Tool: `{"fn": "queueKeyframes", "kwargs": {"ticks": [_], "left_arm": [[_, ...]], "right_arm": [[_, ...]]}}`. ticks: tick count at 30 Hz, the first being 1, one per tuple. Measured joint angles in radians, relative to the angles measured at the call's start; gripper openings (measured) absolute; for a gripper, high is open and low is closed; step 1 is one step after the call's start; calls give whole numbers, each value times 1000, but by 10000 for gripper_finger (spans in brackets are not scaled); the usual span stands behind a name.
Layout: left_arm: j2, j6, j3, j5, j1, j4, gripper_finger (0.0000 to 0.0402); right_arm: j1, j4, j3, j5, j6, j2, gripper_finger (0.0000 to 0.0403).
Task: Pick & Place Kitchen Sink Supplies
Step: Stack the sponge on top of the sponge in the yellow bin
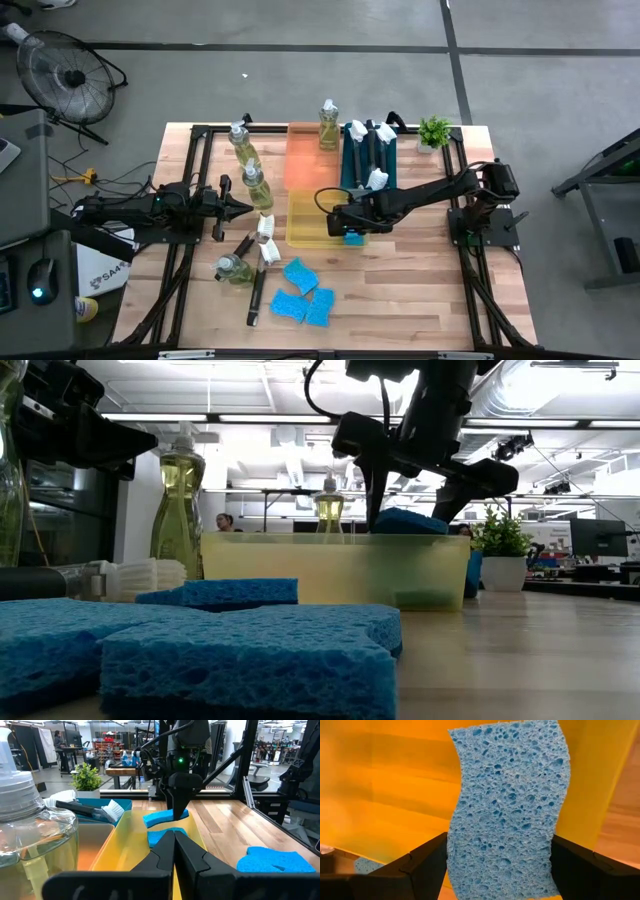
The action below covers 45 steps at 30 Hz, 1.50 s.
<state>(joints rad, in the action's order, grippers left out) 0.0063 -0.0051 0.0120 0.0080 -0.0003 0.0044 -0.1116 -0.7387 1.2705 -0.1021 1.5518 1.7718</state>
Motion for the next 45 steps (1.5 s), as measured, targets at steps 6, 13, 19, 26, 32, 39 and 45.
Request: {"fn": "queueKeyframes", "kwargs": {"ticks": [6, 13, 19, 26, 32, 39, 45], "left_arm": [[0, 0, 0, 0, 0, 0, 1], [0, 0, 0, 0, 0, 0, 1], [0, 0, 0, 0, 0, 0, 1], [0, 0, 0, 0, 0, 0, 1], [0, 0, 0, 0, 0, 0, 1], [0, 0, 0, 0, 0, 0, 1], [0, 0, 0, 0, 0, 0, 1]], "right_arm": [[0, 30, 0, -36, -47, 0, 301], [0, 60, 0, -34, -97, 0, 301], [0, 60, 0, -29, -147, 0, 322], [0, 60, 0, -12, -164, 0, 366], [-7, 81, 1, 17, -199, -34, 368], [-56, 87, 81, 23, -400, -41, 368], [-103, 87, 140, 22, -651, -42, 368]]}}
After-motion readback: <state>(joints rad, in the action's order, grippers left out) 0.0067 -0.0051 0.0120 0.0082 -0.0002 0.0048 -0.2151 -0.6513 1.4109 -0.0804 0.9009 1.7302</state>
